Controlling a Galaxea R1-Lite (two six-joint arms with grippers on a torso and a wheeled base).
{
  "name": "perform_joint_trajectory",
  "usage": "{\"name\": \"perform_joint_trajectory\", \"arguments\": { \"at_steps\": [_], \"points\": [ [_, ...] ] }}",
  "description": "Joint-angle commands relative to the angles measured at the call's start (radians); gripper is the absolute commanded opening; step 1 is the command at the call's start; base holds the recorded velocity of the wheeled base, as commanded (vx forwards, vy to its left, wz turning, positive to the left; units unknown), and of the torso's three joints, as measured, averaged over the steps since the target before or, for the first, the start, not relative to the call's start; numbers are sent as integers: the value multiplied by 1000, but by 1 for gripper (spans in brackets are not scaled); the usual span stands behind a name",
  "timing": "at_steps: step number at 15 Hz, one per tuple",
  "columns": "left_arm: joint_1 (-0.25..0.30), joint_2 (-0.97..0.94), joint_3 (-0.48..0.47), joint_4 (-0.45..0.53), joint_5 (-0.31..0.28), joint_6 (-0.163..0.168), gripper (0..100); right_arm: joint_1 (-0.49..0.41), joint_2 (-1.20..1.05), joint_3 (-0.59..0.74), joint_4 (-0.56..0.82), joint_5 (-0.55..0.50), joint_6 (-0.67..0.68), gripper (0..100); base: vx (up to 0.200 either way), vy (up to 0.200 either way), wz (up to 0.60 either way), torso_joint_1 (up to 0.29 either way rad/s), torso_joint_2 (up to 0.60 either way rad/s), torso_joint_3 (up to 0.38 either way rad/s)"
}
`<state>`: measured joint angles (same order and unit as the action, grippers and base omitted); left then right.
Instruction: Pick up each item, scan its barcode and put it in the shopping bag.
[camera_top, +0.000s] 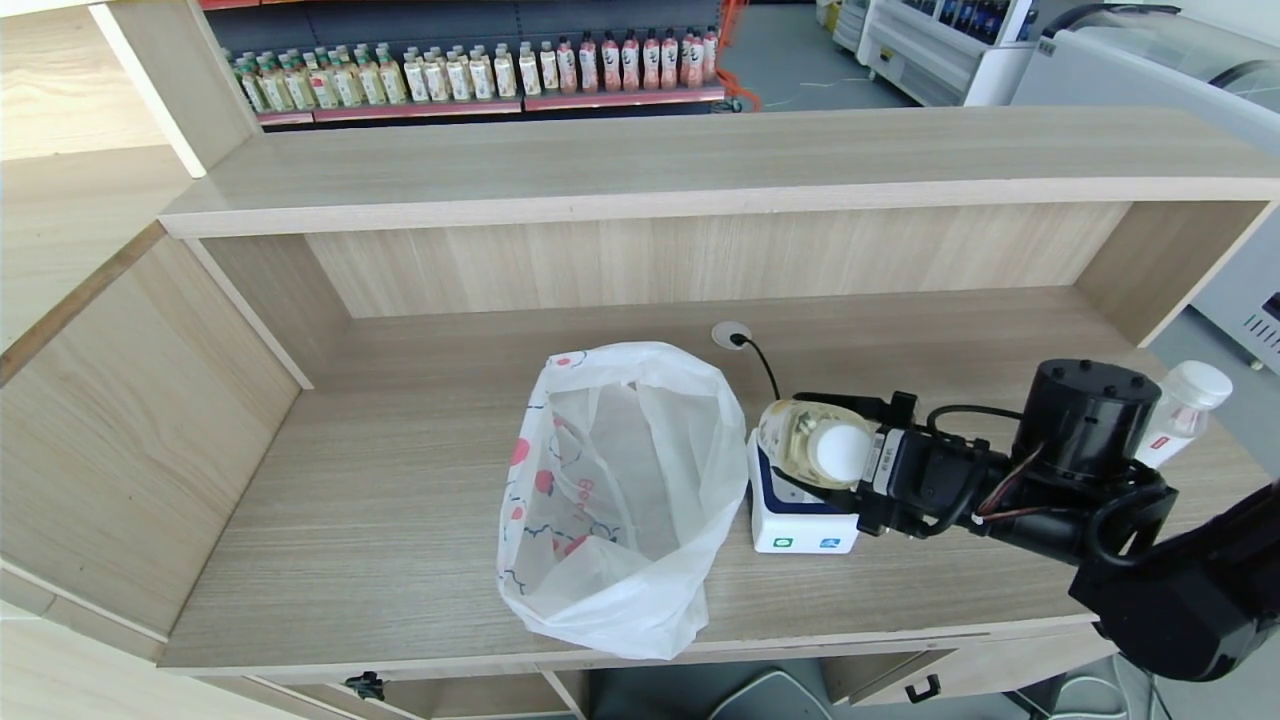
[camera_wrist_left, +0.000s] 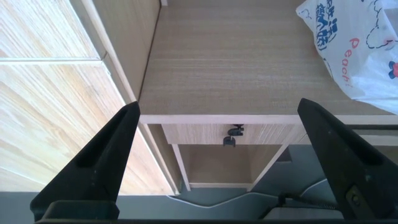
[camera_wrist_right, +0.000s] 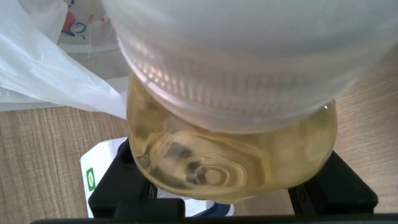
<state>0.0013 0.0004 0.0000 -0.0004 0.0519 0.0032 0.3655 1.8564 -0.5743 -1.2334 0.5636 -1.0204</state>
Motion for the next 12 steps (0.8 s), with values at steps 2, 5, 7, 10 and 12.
{"name": "perform_joint_trajectory", "arguments": {
  "at_steps": [2,5,7,10,12],
  "points": [
    [0,0,0,-1,0,0,100,21,-62,-142,-11,-7,103,0,0,0,0,0,0,0],
    [0,0,0,-1,0,0,100,23,-164,-173,17,-97,296,0,0,0,0,0,0,0],
    [0,0,0,0,0,-2,100,43,-263,-84,97,-295,474,0,0,0,0,0,0,0],
    [0,0,0,-1,0,-3,100,66,-379,-21,290,-436,714,0,0,0,0,0,0,0],
    [0,0,0,-1,0,-5,100,62,-398,-24,316,-436,772,0,0,0,0,0,0,0]
  ]
}}
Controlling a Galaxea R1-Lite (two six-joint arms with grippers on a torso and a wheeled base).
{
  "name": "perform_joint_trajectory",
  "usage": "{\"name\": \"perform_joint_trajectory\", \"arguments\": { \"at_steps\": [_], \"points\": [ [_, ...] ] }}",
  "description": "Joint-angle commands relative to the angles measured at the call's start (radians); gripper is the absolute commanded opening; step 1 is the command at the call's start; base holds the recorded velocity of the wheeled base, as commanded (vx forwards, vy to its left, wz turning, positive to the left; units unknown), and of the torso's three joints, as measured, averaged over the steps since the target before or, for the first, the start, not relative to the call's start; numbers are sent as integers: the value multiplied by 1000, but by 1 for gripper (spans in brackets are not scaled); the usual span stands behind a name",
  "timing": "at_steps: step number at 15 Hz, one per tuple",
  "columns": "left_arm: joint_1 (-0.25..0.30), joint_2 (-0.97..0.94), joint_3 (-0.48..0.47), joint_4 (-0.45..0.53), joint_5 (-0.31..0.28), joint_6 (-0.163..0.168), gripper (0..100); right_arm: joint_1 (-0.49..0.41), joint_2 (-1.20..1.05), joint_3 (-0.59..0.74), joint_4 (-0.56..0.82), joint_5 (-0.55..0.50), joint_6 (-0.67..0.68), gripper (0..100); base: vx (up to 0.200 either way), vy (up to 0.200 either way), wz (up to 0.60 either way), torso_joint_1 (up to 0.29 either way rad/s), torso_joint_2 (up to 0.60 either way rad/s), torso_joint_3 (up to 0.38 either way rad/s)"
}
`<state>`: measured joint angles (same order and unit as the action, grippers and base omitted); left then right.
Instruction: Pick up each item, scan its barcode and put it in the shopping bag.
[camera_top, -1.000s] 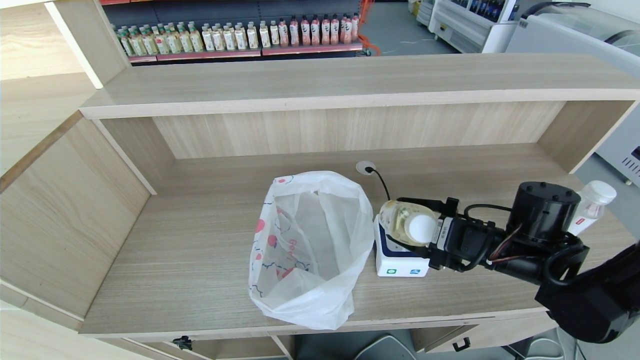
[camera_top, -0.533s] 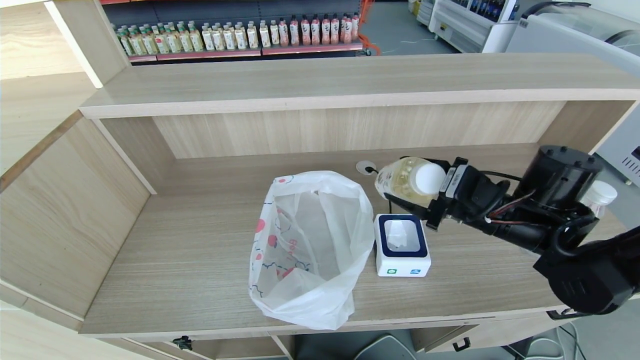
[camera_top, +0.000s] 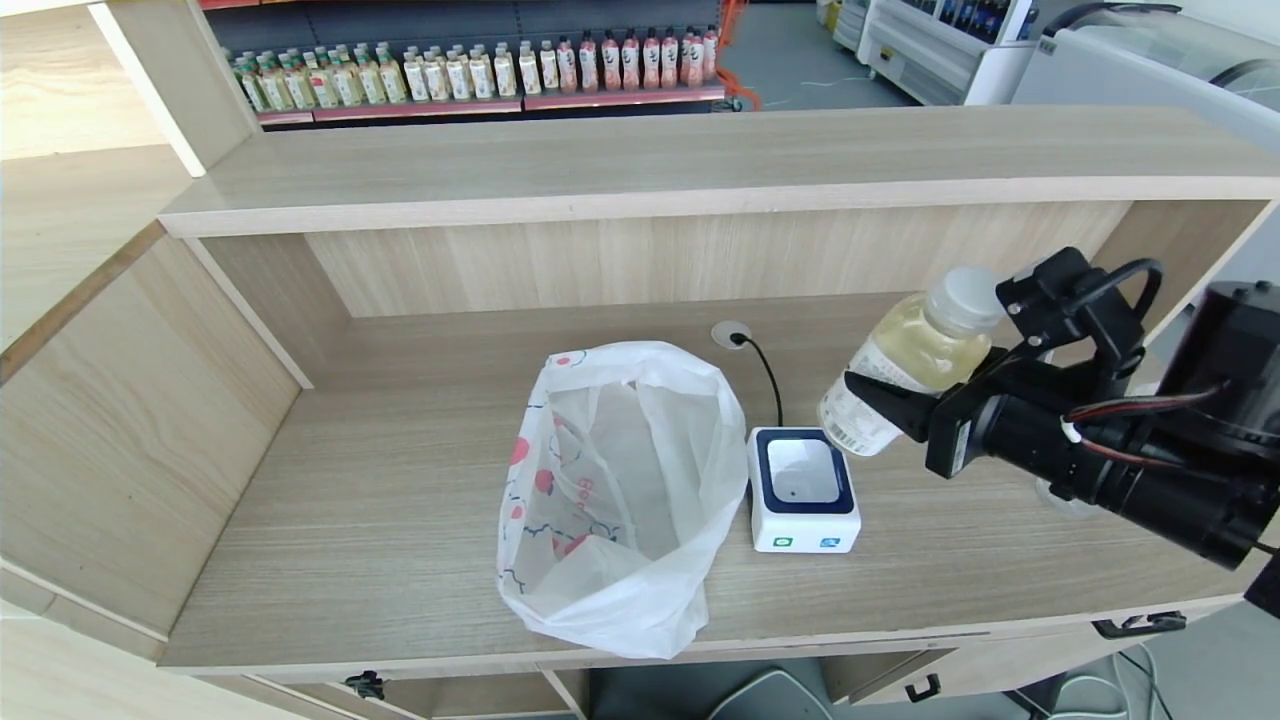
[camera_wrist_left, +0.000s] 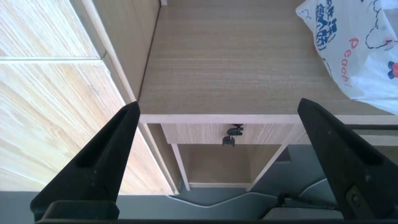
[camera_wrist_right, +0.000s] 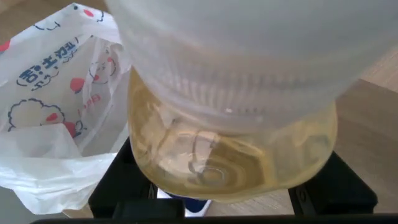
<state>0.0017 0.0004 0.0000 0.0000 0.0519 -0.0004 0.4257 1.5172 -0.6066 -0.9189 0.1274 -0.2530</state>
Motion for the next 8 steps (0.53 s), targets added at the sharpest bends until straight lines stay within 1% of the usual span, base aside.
{"name": "perform_joint_trajectory", "arguments": {
  "at_steps": [1,4,8],
  "points": [
    [0,0,0,0,0,-1,100,-2,-60,10,2,0,17,0,-200,0,0,7,2,7],
    [0,0,0,0,0,2,100,-12,-61,11,11,1,21,0,-200,0,0,7,2,-1],
    [0,0,0,0,0,2,100,-38,-63,11,12,6,32,0,0,0,0,0,0,0]
  ]
}}
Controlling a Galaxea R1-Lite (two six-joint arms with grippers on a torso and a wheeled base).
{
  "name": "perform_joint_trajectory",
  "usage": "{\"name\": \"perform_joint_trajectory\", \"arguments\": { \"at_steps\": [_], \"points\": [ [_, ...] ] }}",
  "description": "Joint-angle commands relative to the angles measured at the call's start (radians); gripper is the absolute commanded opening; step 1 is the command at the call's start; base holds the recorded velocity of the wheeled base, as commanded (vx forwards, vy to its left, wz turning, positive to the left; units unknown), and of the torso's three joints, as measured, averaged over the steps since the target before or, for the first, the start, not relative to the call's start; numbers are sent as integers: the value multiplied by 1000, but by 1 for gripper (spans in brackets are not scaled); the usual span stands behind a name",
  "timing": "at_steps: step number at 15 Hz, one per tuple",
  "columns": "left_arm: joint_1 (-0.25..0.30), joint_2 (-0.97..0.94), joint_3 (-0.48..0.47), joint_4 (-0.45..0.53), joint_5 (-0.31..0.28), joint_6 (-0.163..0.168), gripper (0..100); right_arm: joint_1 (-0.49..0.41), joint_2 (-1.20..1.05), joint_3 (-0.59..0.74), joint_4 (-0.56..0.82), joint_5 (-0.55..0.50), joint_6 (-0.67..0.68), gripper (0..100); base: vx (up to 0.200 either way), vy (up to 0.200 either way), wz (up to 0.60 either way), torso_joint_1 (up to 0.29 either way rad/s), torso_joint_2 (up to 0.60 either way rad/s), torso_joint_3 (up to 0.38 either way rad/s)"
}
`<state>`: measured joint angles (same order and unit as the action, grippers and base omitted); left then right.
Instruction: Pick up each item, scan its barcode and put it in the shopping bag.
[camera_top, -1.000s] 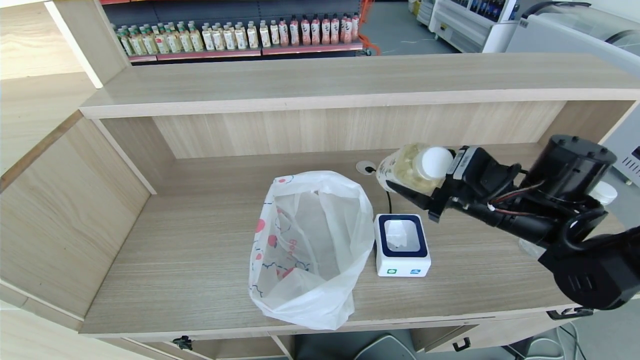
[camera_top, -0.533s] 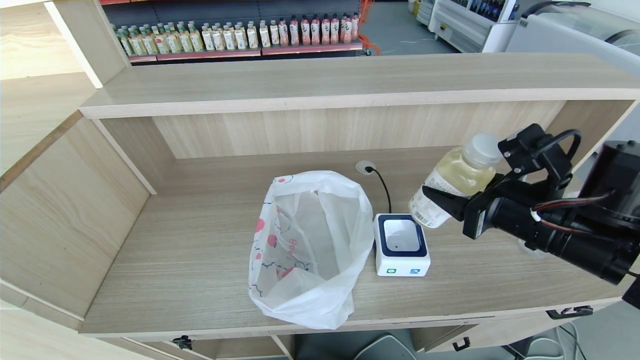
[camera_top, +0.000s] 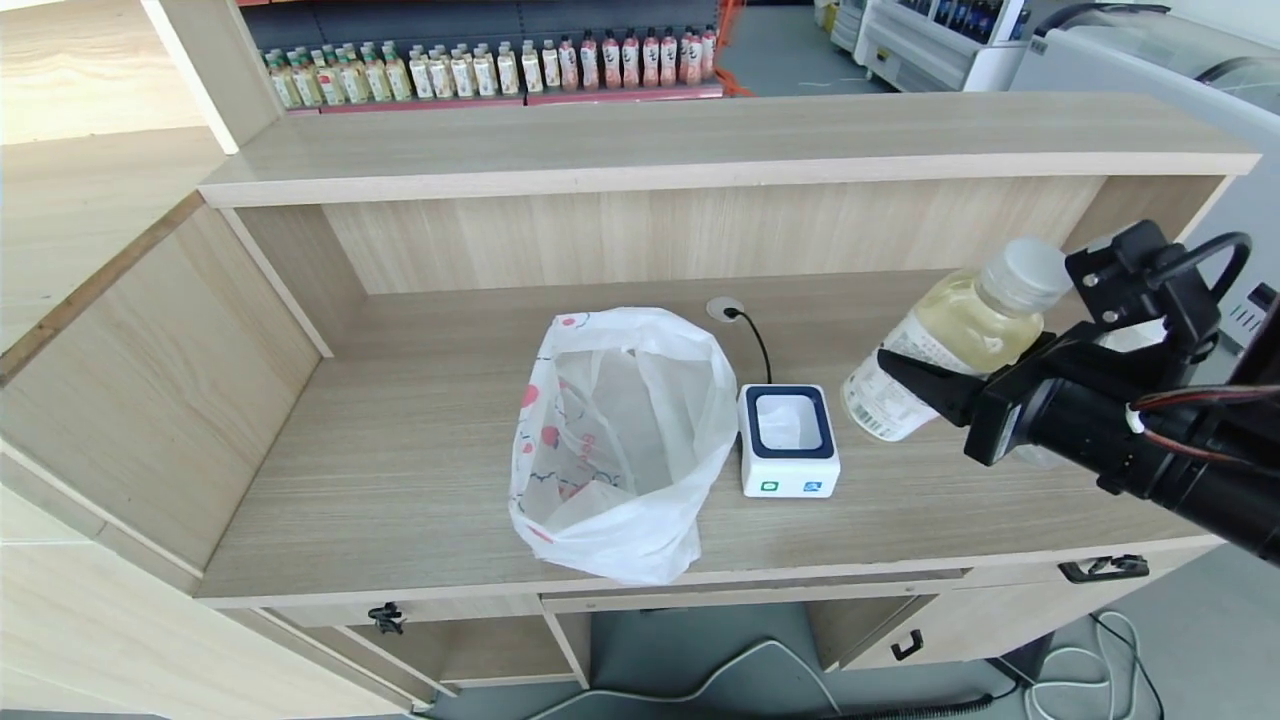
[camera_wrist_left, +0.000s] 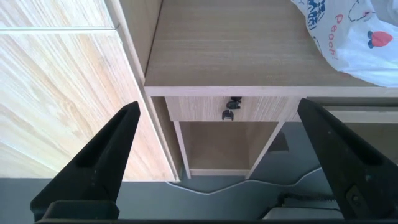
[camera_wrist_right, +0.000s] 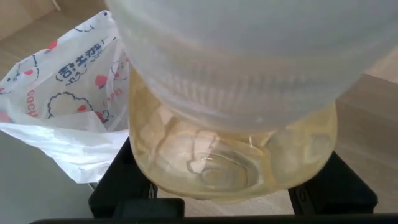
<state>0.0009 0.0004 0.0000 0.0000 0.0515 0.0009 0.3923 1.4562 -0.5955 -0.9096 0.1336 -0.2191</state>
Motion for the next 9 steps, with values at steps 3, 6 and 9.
{"name": "perform_joint_trajectory", "arguments": {
  "at_steps": [3,6,9],
  "points": [
    [1,0,0,0,1,-1,100,-10,12,-9,3,1,17,0,0,133,0,3,3,-2],
    [1,0,0,0,1,1,100,-4,55,-66,6,1,75,0,0,200,0,10,4,4],
    [1,0,0,0,1,-1,100,22,89,-158,83,1,162,0,0,200,0,2,1,-1]
  ]
}}
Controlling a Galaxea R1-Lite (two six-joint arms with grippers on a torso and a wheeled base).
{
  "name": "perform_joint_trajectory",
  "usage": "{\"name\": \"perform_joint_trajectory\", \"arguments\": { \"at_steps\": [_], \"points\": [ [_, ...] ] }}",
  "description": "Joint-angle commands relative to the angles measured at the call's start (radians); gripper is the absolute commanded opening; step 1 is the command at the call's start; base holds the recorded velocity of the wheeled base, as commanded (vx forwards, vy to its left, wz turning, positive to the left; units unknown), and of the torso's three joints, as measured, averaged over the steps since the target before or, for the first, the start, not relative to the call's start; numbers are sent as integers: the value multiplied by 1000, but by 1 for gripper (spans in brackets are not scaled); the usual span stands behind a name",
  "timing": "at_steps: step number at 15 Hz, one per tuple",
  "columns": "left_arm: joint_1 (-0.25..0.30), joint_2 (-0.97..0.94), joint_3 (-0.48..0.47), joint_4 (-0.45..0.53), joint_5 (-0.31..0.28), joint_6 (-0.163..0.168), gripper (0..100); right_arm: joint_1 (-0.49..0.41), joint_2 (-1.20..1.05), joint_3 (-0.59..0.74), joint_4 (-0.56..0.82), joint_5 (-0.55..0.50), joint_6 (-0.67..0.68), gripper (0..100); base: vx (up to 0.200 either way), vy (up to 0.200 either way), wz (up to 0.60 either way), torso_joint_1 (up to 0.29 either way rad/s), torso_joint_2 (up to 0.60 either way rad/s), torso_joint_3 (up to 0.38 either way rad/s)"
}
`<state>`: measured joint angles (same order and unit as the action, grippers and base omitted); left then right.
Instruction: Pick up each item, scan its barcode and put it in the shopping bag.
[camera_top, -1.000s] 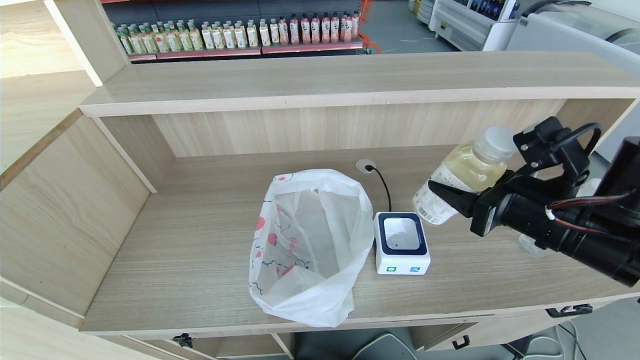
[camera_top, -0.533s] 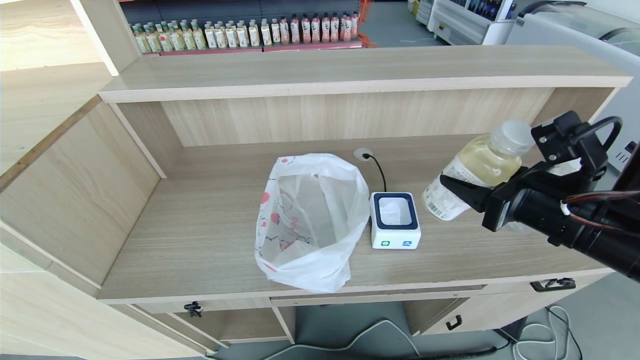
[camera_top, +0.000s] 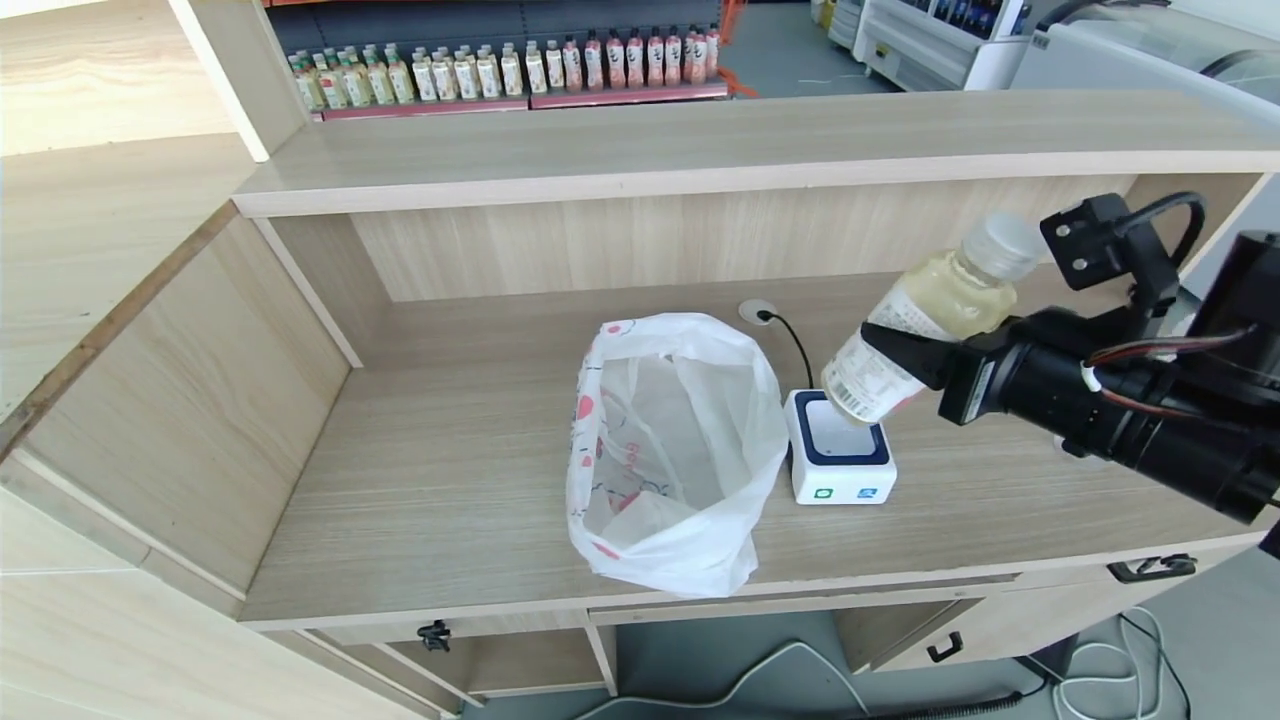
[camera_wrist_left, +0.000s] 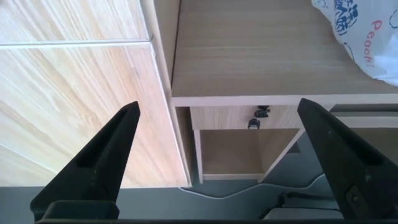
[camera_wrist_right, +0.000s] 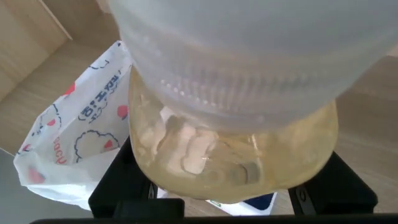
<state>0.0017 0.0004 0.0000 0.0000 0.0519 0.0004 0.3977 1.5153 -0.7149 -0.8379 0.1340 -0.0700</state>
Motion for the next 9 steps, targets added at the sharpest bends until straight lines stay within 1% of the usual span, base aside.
{"name": "perform_joint_trajectory", "arguments": {
  "at_steps": [1,4,6,9],
  "points": [
    [0,0,0,0,0,1,100,18,45,-60,39,1,26,0,0,200,0,2,12,-2],
    [0,0,0,0,0,1,100,18,131,-101,45,9,30,0,0,0,0,0,0,0],
    [0,0,0,0,0,3,100,18,198,-146,43,35,95,0,0,0,0,0,0,0],
    [0,0,0,0,0,1,100,13,273,-159,33,67,107,0,0,0,0,0,0,0]
  ]
}}
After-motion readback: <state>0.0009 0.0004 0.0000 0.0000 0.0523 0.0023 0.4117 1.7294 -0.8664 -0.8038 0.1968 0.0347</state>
